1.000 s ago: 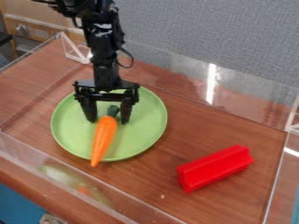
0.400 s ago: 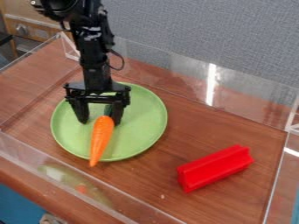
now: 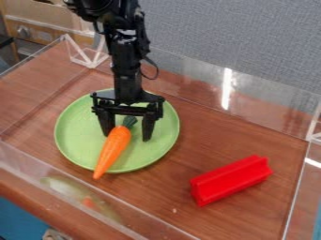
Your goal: Put the carrot on the green plate
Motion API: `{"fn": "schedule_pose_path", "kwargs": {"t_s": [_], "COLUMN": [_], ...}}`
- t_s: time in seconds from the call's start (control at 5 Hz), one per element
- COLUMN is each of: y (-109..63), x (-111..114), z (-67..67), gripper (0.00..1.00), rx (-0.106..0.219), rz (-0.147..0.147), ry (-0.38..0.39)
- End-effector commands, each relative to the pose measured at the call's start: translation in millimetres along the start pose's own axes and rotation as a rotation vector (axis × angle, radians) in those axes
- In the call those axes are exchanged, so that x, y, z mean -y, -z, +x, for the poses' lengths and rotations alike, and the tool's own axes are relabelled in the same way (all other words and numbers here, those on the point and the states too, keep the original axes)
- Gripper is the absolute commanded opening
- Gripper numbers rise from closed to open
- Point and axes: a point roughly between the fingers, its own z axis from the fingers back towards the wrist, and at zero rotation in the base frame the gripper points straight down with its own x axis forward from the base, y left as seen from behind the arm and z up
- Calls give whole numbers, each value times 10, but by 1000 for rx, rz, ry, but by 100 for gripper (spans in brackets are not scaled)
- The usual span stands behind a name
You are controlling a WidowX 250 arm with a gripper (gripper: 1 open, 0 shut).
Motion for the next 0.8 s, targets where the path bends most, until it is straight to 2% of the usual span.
{"fn": "schedule_pose_path", "kwargs": {"t_s": [0.0,0.2,0.4,0.6], "y": [-358,-504,-729,-1061], "x": [-62,-141,-212,-201], "z": [38,1,-35,-105], "gripper": [0,100,100,100], "rx": [70,77,101,147], "rz": [-34,-47,-71,-102], "ry": [11,21,30,22]}}
